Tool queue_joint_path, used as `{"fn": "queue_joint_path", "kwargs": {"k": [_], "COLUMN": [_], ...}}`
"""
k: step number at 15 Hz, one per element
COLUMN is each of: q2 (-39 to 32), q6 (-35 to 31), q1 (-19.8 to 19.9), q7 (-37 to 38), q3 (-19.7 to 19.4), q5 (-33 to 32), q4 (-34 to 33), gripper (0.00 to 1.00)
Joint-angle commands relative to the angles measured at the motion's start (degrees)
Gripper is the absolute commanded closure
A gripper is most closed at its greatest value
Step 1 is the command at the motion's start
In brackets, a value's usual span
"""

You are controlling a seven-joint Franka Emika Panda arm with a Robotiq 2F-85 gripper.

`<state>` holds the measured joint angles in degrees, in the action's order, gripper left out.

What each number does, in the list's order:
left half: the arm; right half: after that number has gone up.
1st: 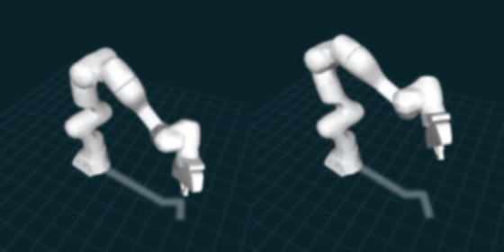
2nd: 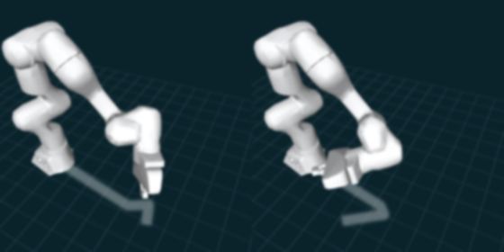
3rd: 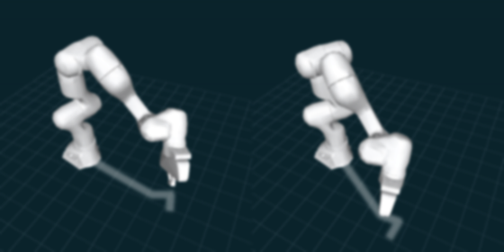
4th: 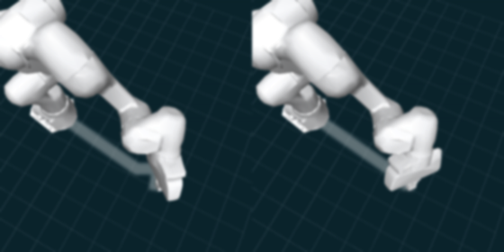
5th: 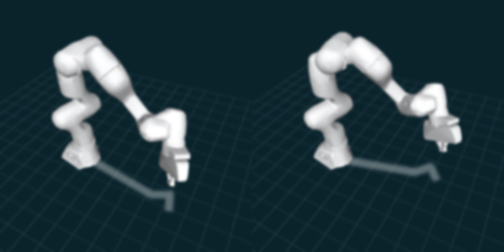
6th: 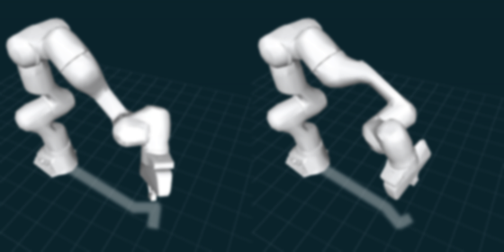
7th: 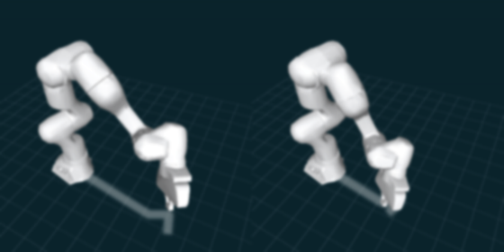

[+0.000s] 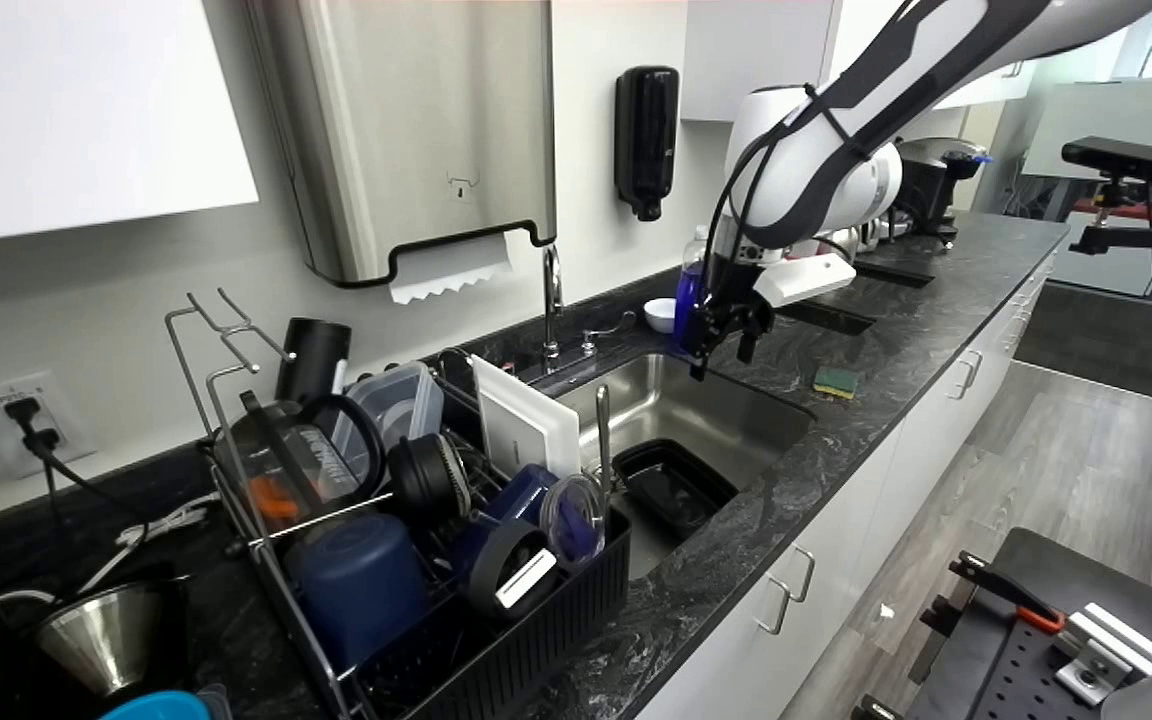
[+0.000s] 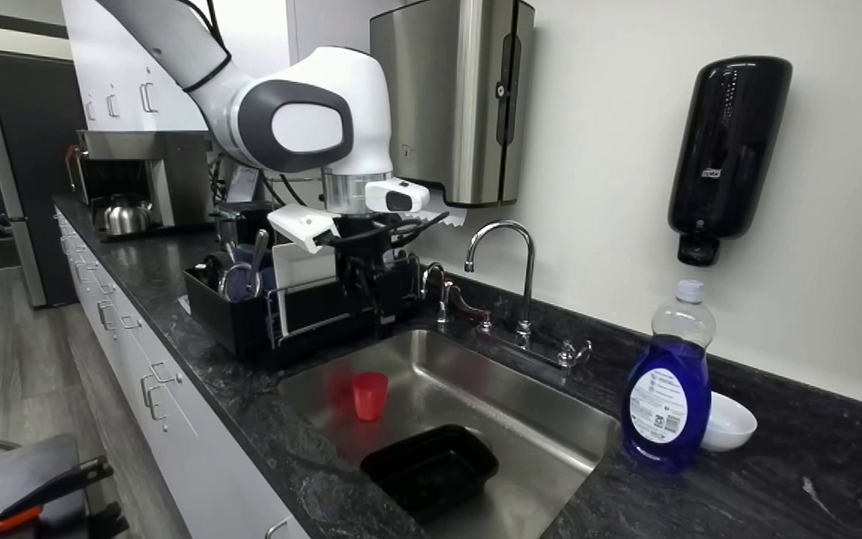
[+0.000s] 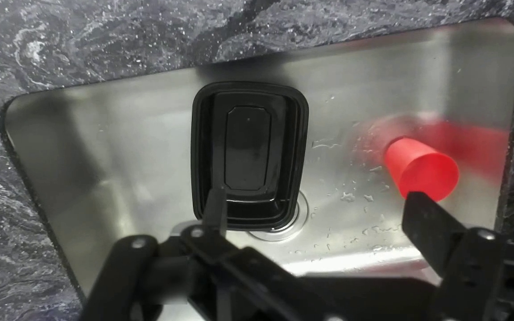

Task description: Put the black box in the sink on the dish rack

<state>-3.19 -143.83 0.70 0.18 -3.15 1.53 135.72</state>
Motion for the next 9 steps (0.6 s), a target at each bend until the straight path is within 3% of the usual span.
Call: {"fn": "queue_joint_path", "kwargs": {"k": [1,9], "q2": [-6.6,-16.4], "q6": [0.6,1.1], "q1": [0.6,0.3], "q7": [-0.9,-0.3], "q3": [0.4,0.5], "q5": [-0.7,-1.3], "q4": [-6.1,-13.8], "gripper": [0.0,0.0]}}
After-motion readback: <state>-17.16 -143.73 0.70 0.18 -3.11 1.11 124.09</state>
